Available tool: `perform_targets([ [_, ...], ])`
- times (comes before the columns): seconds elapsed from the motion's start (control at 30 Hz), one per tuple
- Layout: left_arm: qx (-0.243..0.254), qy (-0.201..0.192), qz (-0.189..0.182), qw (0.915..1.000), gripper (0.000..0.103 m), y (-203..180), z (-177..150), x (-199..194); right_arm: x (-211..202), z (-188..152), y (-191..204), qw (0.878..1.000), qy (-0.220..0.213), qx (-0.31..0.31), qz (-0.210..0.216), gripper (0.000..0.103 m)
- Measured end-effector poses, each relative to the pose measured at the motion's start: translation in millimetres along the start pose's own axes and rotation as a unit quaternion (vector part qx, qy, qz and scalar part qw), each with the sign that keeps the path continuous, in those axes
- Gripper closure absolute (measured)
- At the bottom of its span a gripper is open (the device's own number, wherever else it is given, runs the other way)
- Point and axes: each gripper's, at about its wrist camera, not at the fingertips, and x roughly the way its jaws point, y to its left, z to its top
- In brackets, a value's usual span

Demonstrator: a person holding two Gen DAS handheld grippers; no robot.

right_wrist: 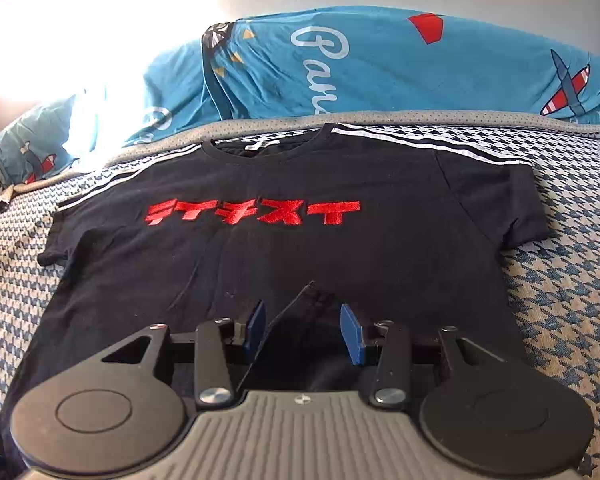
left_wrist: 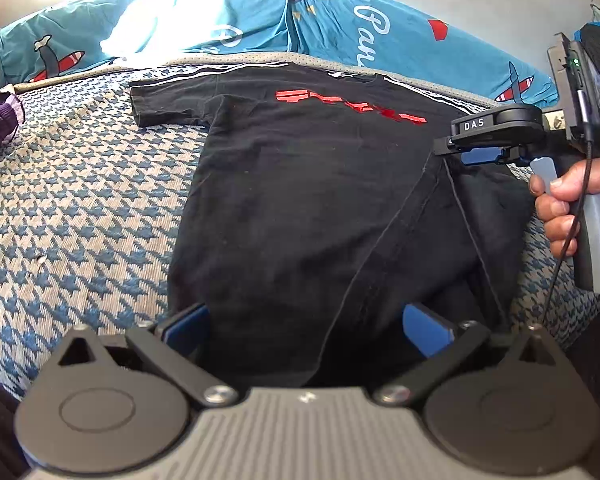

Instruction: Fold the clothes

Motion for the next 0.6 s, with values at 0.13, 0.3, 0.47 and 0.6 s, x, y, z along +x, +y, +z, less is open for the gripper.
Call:
perform_targets([
  [0.13,0.003,0.0,0.001,1.0,0.0,-1.5,-0.8,0.0,4.5,-4.6,-2.6,1.0,0.014,-0.001,-0.018,0.084],
  [0.3,0.007,0.0,0.003,1.0,0.0,-2.9,-1.6,-0.1,-2.3,-6.3,-16.3,0.999,0.009,0.025,-0.023,0.098],
  [0.47,0.014,-0.001,0.004,0.9999,0.0,-4.1,-2.3,-0.8,-30.4,-11.1,-32.1,0.997,-0.02,0.062,-0.037,0.099],
  [0.6,0.019,0.002,0.006,0.9998,0.0,-6.0,-2.6,0.0,-67.0,-19.3,-50.4,0.992,-0.053,0.103,-0.052,0.099],
])
